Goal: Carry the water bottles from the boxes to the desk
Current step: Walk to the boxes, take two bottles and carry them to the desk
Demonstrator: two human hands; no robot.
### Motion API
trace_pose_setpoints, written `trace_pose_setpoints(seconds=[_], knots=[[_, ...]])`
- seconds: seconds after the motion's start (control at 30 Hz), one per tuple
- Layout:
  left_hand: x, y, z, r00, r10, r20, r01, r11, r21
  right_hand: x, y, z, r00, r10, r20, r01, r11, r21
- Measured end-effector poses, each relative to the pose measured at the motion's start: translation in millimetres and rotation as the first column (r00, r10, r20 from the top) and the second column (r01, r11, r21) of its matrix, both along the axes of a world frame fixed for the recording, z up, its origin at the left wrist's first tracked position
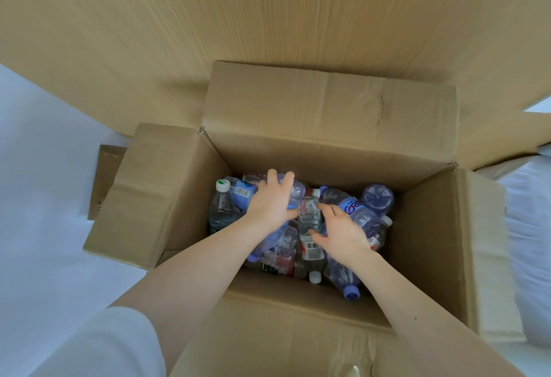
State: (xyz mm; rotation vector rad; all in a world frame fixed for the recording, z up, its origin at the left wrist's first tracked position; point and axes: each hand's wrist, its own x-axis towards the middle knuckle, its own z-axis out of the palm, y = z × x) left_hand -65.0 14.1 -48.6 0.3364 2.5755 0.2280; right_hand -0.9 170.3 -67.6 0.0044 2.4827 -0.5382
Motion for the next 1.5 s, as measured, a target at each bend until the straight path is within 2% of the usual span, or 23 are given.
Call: trace_pose_setpoints(seconds=[0.13,0.3,0.47,0.57,0.67,0.77,0.83,0.9,1.0,1.03,1.1,1.13,1.17,1.23,1.27,1.33,1.37,1.43,1.5], knots=[[3,9,21,0.997,-0.056,-0.050,0.057,0.998,0.028,6,4,12,1.000,-0.004,-0.007,0.004,0.999,-0.034],[4,7,44,0.995,0.031,-0.091,-0.017,0.988,0.151,14,7,21,0.999,-0.030,-0.012,0.030,0.998,-0.053],[15,6,56,0.986,0.022,-0.164,0.013,0.977,0.212,15,5,29,0.998,-0.068,-0.018,0.067,0.995,-0.075],[18,3,63,0.975,0.164,-0.151,-0.104,0.933,0.344,16,6,30,0.985,-0.171,-0.017,0.167,0.976,-0.141],[20,-1,70,0.933,0.349,-0.087,-0.254,0.811,0.528,17,5,33,0.941,-0.338,-0.017,0.323,0.911,-0.255],[23,-3,71,0.904,0.428,-0.012,-0.321,0.695,0.644,17,3,41,0.867,-0.499,-0.015,0.466,0.820,-0.331],[27,-4,72,0.865,0.493,0.096,-0.409,0.580,0.704,17,4,47,0.826,-0.560,-0.064,0.509,0.790,-0.342],[30,-8,69,0.800,0.542,0.257,-0.524,0.420,0.741,17,6,55,0.798,-0.591,-0.121,0.525,0.779,-0.343],[35,-14,68,0.670,0.518,0.532,-0.676,0.131,0.725,14,10,63,0.742,-0.658,-0.132,0.571,0.722,-0.391],[34,-16,67,0.637,0.479,0.604,-0.715,0.075,0.695,13,11,65,0.721,-0.680,-0.134,0.584,0.700,-0.411],[33,-20,70,0.604,0.382,0.699,-0.768,0.044,0.639,11,12,67,0.692,-0.701,-0.174,0.592,0.688,-0.419],[32,-24,71,0.617,0.350,0.704,-0.772,0.095,0.629,10,13,70,0.681,-0.705,-0.199,0.594,0.691,-0.412],[30,-29,71,0.660,0.345,0.668,-0.747,0.208,0.631,9,14,72,0.675,-0.702,-0.228,0.591,0.699,-0.403],[24,-43,67,0.779,0.294,0.554,-0.618,0.514,0.595,8,15,82,0.681,-0.677,-0.278,0.560,0.727,-0.397],[22,-48,66,0.808,0.224,0.545,-0.549,0.622,0.558,7,14,86,0.698,-0.648,-0.305,0.531,0.754,-0.386],[20,-49,67,0.844,0.058,0.533,-0.376,0.772,0.512,3,11,94,0.756,-0.557,-0.344,0.464,0.827,-0.318],[19,-42,69,0.873,-0.027,0.486,-0.250,0.833,0.494,1,9,95,0.786,-0.503,-0.358,0.424,0.862,-0.279],[23,-24,69,0.917,-0.144,0.373,-0.049,0.886,0.461,-2,2,94,0.823,-0.423,-0.379,0.362,0.905,-0.224],[28,-6,63,0.948,-0.163,0.274,0.033,0.906,0.423,-1,-1,88,0.826,-0.409,-0.388,0.354,0.912,-0.209]])
